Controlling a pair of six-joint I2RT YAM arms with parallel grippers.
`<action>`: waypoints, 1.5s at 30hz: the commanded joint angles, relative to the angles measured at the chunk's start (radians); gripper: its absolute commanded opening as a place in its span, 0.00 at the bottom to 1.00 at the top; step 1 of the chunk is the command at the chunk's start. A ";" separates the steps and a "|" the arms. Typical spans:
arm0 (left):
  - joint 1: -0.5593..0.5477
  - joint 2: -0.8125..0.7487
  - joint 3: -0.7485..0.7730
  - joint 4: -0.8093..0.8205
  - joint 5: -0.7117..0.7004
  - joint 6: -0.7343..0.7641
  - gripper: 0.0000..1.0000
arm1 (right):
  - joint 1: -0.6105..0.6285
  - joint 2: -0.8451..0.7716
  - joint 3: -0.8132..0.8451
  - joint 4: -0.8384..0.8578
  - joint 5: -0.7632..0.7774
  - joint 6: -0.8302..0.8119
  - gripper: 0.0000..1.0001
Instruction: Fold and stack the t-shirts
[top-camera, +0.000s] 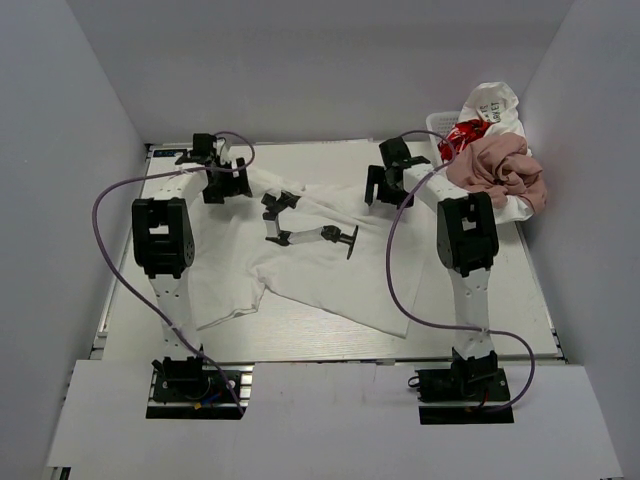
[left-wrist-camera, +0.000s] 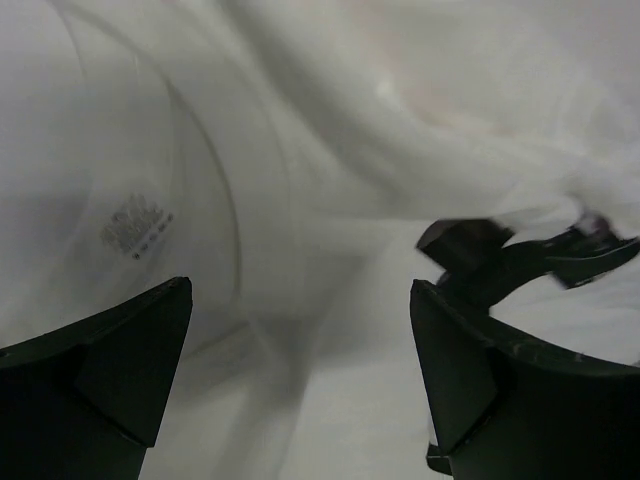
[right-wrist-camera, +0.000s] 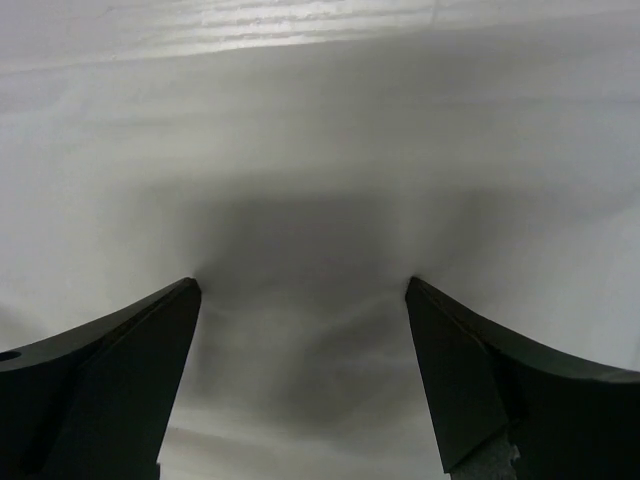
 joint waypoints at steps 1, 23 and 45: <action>0.007 -0.048 -0.134 0.041 0.005 -0.065 1.00 | -0.013 0.074 0.141 -0.074 -0.017 0.037 0.90; 0.027 -0.241 -0.485 -0.014 -0.194 -0.252 1.00 | -0.172 0.404 0.569 -0.005 -0.241 0.101 0.90; 0.005 -1.086 -1.033 -0.337 -0.213 -0.628 1.00 | -0.016 -0.734 -0.640 0.167 0.010 0.205 0.90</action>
